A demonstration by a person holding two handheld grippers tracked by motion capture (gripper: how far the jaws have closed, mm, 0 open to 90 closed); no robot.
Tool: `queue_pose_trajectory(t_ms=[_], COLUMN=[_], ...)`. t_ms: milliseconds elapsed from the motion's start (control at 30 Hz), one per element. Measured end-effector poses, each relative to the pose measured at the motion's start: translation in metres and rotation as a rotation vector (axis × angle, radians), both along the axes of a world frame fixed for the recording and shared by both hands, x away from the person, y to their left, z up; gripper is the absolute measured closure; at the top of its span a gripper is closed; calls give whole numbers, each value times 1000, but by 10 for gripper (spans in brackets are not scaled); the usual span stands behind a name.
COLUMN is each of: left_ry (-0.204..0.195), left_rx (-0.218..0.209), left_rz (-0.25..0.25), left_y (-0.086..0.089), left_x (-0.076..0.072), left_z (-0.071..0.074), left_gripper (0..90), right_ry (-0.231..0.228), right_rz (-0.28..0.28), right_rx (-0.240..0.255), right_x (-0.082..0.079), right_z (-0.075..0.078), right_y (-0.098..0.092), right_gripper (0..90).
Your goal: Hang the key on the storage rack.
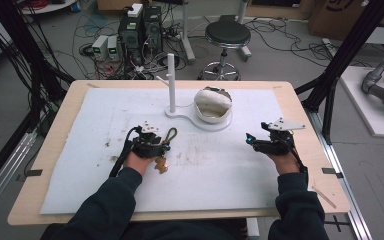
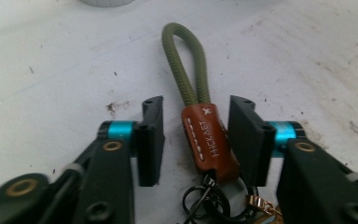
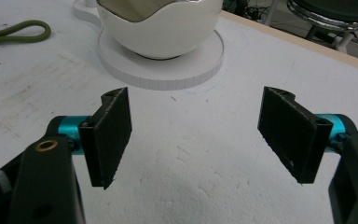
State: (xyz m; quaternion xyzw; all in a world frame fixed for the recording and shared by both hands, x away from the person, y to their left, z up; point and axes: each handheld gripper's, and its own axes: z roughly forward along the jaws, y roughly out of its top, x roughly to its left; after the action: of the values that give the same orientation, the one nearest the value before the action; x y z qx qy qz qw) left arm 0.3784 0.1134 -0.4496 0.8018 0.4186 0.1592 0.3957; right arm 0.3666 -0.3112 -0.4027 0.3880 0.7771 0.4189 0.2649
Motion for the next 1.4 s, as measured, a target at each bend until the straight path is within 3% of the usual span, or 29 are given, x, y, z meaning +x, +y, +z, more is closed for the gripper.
queue_pose_trajectory(t_ms=[67, 233, 400, 467, 567, 633, 733, 833, 967, 1067, 1200, 1400], left_ry=[-15, -8, -47, -33, -41, -40, -36, -49, -63, -52, -98, -146], left_rx=[21, 4, 29, 29, 66, 73, 62, 70, 87, 41, -41, -175], left_rz=[-16, -25, -57, -64, -75, -76, -75, -68, -83, -91, -96, -45], left_y=[-2, -1, -6, -5, -9, -9, -8, -7, -9, -6, -1, 17], left_x=[-1, -1, -5, -4, -5, -6, -5, -6, -7, -7, -11, -11], left_z=[0, 0, 1, 0, -1, -1, -1, 0, 0, 3, 14, 32], left_gripper=[670, 707, 741, 694, 437, 432, 485, 681, 712, 721, 724, 724], right_ry=[3, 2, 0, 1, 3, 5, 5, 2, 2, 2, 3, -8], right_rz=[1, -2, -3, -2, 0, -2, -3, -2, -1, -3, -7, -8], right_rx=[1, 2, 3, 4, 7, 8, 8, 6, 3, 8, 16, 20], right_x=[0, 0, 0, 0, 0, 0, -1, 0, 0, -1, -1, -1], right_z=[0, 0, 0, 0, 0, 0, 0, 0, 0, 1, 1, 2], right_y=[0, 0, -1, -2, -2, -2, -2, -2, -1, -2, -4, -5], right_gripper=[263, 265, 265, 265, 265, 265, 266, 266, 266, 266, 266, 266])
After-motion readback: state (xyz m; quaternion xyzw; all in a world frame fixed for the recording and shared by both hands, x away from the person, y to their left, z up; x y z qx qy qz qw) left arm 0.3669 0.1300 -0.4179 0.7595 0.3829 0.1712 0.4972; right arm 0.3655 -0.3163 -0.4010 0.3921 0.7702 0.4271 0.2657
